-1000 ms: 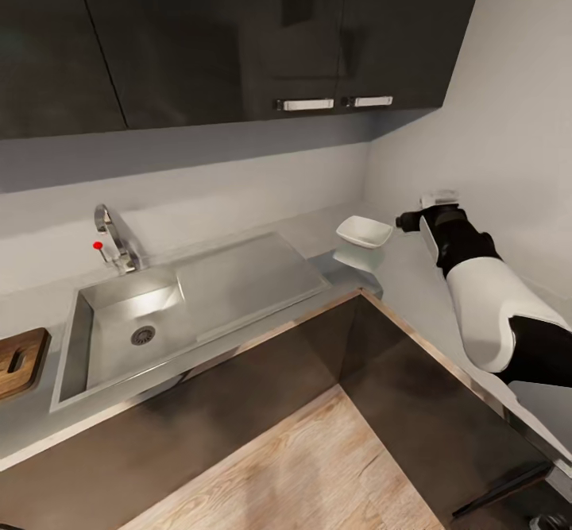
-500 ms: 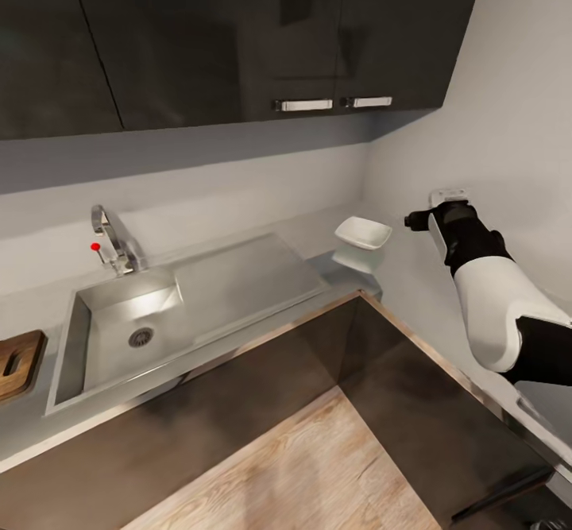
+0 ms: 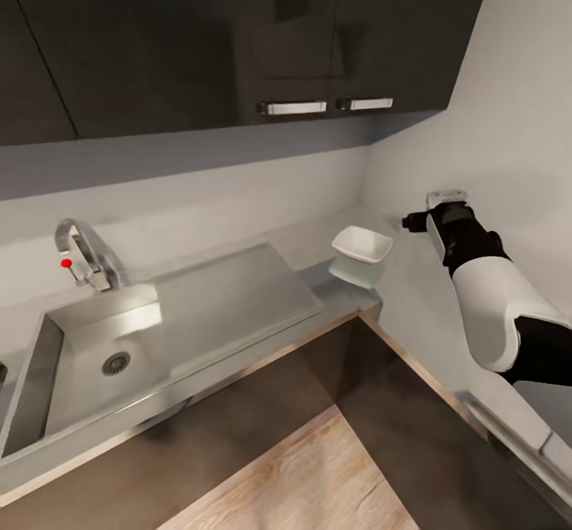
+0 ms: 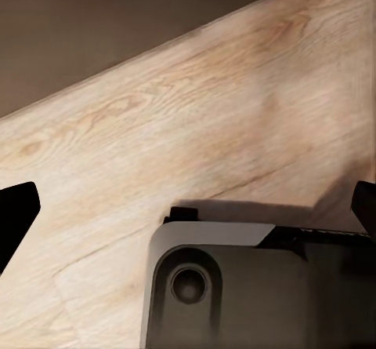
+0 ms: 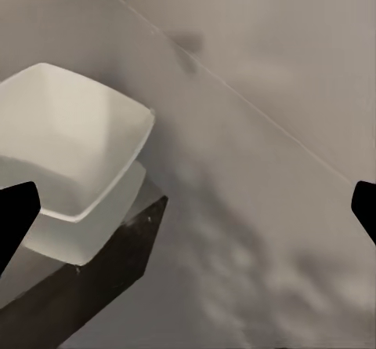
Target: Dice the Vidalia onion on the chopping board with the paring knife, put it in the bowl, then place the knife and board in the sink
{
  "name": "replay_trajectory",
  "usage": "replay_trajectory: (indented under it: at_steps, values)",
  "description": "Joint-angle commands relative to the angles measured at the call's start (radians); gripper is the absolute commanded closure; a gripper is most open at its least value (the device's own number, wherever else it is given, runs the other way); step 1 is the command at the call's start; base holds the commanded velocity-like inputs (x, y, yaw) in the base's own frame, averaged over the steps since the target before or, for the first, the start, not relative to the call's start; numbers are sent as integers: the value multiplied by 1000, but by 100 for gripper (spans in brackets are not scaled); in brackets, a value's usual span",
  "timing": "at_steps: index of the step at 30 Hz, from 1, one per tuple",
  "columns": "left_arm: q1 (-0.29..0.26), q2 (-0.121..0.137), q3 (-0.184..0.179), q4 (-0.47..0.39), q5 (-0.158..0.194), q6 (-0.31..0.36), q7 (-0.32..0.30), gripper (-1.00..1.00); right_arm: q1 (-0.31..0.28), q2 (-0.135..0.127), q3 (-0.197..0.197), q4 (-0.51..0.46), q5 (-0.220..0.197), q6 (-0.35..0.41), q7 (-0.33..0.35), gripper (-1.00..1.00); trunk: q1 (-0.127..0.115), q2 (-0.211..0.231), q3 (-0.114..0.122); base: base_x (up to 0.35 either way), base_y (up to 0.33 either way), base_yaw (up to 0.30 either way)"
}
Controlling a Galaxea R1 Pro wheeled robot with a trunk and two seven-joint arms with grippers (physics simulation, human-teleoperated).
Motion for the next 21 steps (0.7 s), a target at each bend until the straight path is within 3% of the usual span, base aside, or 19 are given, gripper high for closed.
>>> replay_trajectory:
  at_steps: [1, 8, 14, 21]
  values:
    - [-1, 1, -8, 0, 9, -4, 3, -100, -1, 0, -1, 2, -1, 3, -2, -100, 1, -2, -2, 282, -97, 0]
    - [0, 0, -10, 0, 9, -4, 2, -100, -1, 1, -1, 23, -2, 3, 2, -100, 1, -2, -2, 199, -71, 0]
    - [0, -34, -20, 44, 4, -4, 0, -100, -1, 2, -1, 27, -3, 2, 2, -100, 1, -2, -2, 18, -6, 0]
    - [0, -42, -26, 55, 3, -4, 0, -100, -1, 5, 0, 28, -3, 3, 1, -100, 1, -2, -2, 1, 0, 0]
